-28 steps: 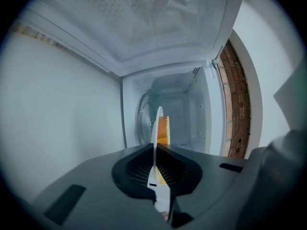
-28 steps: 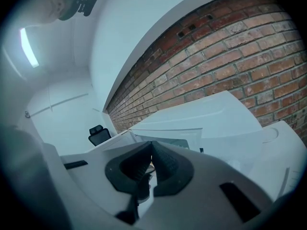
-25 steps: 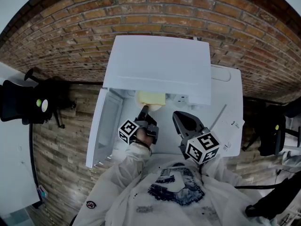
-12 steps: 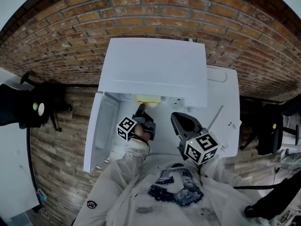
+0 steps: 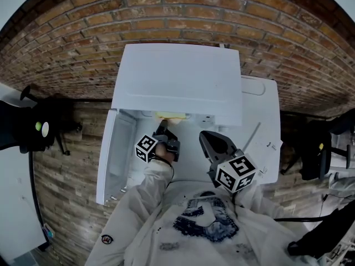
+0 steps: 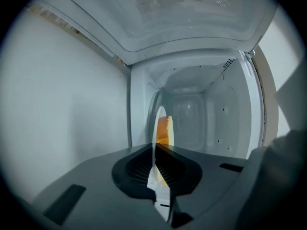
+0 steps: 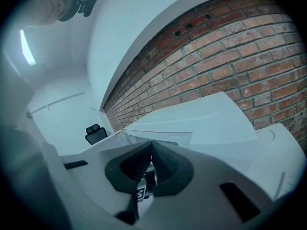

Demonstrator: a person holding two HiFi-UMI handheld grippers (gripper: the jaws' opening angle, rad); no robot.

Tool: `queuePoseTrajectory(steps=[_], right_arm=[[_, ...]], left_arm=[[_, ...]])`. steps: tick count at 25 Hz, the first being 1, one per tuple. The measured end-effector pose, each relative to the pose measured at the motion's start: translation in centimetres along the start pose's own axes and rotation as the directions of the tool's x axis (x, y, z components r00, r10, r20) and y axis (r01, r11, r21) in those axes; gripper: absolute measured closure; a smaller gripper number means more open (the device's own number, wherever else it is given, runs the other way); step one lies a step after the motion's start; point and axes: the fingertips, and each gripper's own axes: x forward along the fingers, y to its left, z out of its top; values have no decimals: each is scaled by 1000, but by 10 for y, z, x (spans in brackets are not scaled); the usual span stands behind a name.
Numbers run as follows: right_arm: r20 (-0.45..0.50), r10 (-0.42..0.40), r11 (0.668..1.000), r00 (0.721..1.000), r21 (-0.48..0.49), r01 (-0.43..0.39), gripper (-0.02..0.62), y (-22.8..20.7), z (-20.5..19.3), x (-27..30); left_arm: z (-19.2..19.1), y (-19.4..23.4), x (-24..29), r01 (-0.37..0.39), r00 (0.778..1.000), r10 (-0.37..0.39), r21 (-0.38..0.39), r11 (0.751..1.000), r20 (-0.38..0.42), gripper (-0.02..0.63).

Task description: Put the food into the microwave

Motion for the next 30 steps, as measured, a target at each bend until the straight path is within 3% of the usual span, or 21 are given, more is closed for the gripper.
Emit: queuePoseTrajectory(steps=[9,16,30], right_arm=[[0,-5,1000,1000,13,5,581,-3,-1,-5],[10,-10,1000,1000,21,10,581,-8,1,-10],[33,2,999,999,33,-3,581,-4,3,-14]], left_arm=[[-3,-3,7,29,999,-29,8,1000,-22,583],[-9,-10,3,60,997,-59,25,998,-45,538],[-29,-3,-17,43,993,-36,69,997,-110,520]])
